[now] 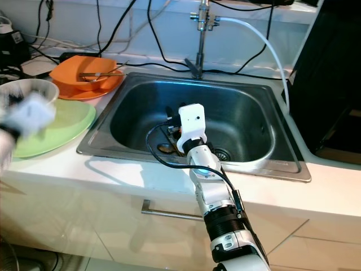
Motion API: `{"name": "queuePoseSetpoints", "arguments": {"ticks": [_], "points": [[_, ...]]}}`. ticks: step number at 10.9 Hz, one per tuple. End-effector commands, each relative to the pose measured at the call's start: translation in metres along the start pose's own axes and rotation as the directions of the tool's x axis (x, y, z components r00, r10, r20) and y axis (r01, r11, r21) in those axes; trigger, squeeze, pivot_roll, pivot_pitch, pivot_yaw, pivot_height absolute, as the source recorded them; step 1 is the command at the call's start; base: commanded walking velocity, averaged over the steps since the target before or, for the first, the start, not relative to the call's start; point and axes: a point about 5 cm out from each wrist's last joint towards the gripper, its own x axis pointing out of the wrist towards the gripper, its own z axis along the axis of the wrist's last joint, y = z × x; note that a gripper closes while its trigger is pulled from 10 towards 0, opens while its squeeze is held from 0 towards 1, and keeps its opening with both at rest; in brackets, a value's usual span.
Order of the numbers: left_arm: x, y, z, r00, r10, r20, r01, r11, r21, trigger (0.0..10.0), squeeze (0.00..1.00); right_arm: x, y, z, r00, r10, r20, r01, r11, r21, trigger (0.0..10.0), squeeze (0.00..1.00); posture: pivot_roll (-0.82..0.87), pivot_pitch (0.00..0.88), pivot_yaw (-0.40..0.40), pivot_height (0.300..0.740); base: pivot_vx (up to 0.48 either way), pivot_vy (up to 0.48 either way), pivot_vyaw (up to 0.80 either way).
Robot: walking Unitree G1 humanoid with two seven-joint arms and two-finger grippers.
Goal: Kitchen organization
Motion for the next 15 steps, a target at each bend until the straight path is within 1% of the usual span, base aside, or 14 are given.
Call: {"name": "queuePoseSetpoints", "arguments": {"ticks": [1, 2, 3, 4, 5, 6, 7, 8, 9, 10, 12, 13, 14, 15], "points": [[0.005, 0.009, 0.016, 0.997, 0.030, 0.076, -0.033, 0.999, 0.043, 0.0, 0.00, 0.000, -0.002, 0.000, 1.000, -0.010, 0.003, 0.010, 1.000, -0.001, 10.0, 0.00, 0.24, 0.011, 0.005, 0.740, 0.000, 0.000, 0.00], [0.008, 0.013, 0.027, 0.990, 0.054, 0.127, -0.058, 0.998, 0.034, 0.0, 0.00, 0.000, -0.002, 0.000, 1.000, -0.011, 0.003, 0.011, 1.000, -0.001, 10.0, 0.00, 0.24, 0.010, 0.004, 0.740, 0.000, 0.000, 0.00], [0.014, 0.018, 0.055, 0.965, 0.099, 0.244, -0.100, 0.995, -0.011, 0.0, 0.00, 0.000, -0.002, 0.000, 1.000, -0.012, 0.002, 0.012, 1.000, -0.001, 10.0, 0.00, 0.24, 0.009, 0.005, 0.740, 0.000, 0.000, 0.00], [0.017, 0.015, 0.064, 0.950, 0.102, 0.294, -0.073, 0.991, -0.108, 10.0, 0.00, 0.000, -0.002, 0.000, 1.000, -0.013, 0.002, 0.013, 1.000, -0.002, 10.0, 0.00, 0.24, 0.006, 0.007, 0.740, 0.000, 0.000, 0.00], [0.021, 0.005, 0.074, 0.940, 0.103, 0.326, -0.019, 0.968, -0.250, 10.0, 0.00, 0.000, -0.003, -0.001, 1.000, -0.017, 0.002, 0.017, 1.000, -0.003, 10.0, 0.00, 0.24, 0.006, 0.009, 0.740, 0.000, 0.000, 0.00], [0.023, -0.005, 0.091, 0.927, 0.107, 0.360, 0.023, 0.941, -0.339, 10.0, 0.00, 0.000, -0.004, -0.001, 1.000, -0.021, 0.001, 0.021, 1.000, -0.006, 10.0, 0.00, 0.23, 0.005, 0.009, 0.740, 0.000, 0.000, 0.00], [0.025, -0.015, 0.104, 0.919, 0.133, 0.372, 0.091, 0.846, -0.526, 10.0, 0.00, -0.001, -0.005, -0.002, 1.000, -0.025, -0.001, 0.025, 1.000, -0.015, 10.0, 0.00, 0.23, 0.005, 0.012, 0.740, 0.000, 0.000, 0.00], [0.027, -0.023, 0.109, 0.924, 0.147, 0.353, 0.151, 0.709, -0.689, 10.0, 0.00, -0.001, -0.006, -0.002, 1.000, -0.026, -0.001, 0.026, 0.999, -0.041, 10.0, 0.00, 0.22, 0.002, 0.014, 0.740, 0.000, 0.000, 0.00], [0.031, -0.035, 0.113, 0.934, 0.141, 0.328, 0.223, 0.487, -0.845, 10.0, 0.00, -0.001, -0.006, -0.002, 1.000, -0.017, 0.002, 0.017, 0.994, -0.111, 10.0, 0.00, 0.22, 0.002, 0.014, 0.740, 0.000, 0.000, 0.00], [0.030, -0.044, 0.114, 0.939, 0.122, 0.321, 0.258, 0.368, -0.894, 10.0, 0.00, -0.002, -0.006, -0.004, 1.000, -0.012, -0.001, 0.012, 0.989, -0.148, 10.0, 1.00, 0.22, 0.000, 0.016, 0.740, 0.000, 0.000, 0.00], [0.027, -0.064, 0.117, 0.940, 0.050, 0.338, 0.316, 0.252, -0.915, 10.0, 0.00, -0.003, -0.005, -0.005, 1.000, 0.014, 0.003, -0.012, 0.939, -0.344, 10.0, 1.00, 0.21, 0.000, 0.016, 0.740, 0.000, 0.000, 0.00], [0.023, -0.073, 0.114, 0.943, 0.033, 0.332, 0.325, 0.129, -0.937, 10.0, 0.00, -0.003, -0.006, -0.005, 0.999, 0.039, 0.014, -0.027, 0.875, -0.483, 10.0, 1.00, 0.21, 0.000, 0.017, 0.740, 0.000, 0.000, 0.00], [0.022, -0.076, 0.111, 0.947, 0.024, 0.319, 0.317, 0.065, -0.946, 10.0, 0.00, -0.003, -0.005, -0.006, 0.999, 0.052, 0.014, -0.036, 0.847, -0.530, 10.0, 1.00, 0.21, 0.000, 0.017, 0.740, 0.000, 0.000, 0.00], [0.022, -0.076, 0.111, 0.947, 0.024, 0.319, 0.317, 0.065, -0.946, 10.0, 0.00, -0.003, -0.005, -0.006, 0.999, 0.052, 0.014, -0.036, 0.847, -0.530, 10.0, 1.00, 0.21, 0.000, 0.017, 0.740, 0.000, 0.000, 0.00]]}}
